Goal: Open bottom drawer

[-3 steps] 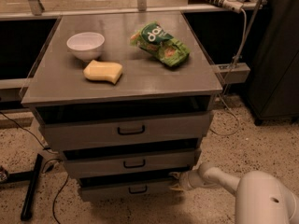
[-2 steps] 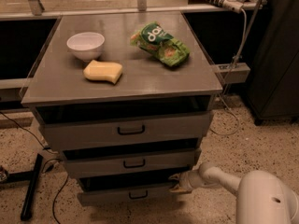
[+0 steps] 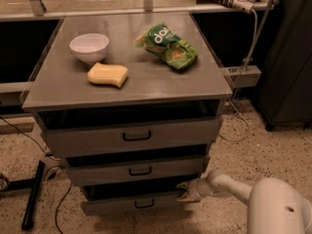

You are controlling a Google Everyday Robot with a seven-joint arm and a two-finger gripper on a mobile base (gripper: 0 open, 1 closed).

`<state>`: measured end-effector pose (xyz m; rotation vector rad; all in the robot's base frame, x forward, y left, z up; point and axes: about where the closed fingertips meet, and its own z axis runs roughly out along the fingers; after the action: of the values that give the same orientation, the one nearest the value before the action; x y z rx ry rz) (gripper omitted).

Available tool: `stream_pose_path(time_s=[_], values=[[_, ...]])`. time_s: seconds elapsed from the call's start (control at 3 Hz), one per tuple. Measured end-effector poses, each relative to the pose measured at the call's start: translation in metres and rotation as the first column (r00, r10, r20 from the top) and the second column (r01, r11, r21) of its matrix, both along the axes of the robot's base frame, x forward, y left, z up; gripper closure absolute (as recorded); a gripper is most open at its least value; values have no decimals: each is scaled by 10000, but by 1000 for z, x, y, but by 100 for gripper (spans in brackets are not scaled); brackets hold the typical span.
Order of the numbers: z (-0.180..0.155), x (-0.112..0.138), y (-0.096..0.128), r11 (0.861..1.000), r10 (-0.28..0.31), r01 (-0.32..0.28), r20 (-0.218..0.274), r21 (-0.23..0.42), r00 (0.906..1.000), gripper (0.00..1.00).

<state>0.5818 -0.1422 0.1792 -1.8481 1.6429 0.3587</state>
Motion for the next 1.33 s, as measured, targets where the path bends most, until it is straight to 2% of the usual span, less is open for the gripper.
stream_pose_path(time_s=[0.67,1.0,1.33], values=[[-4,-3,0,10000,11,-11,-187,-14,9998,35],[-13,-26,-13,9998,-43,51,-487,177,9988,12],[-10,-26,-13,9998,-42,51,-488,177,9988,14]])
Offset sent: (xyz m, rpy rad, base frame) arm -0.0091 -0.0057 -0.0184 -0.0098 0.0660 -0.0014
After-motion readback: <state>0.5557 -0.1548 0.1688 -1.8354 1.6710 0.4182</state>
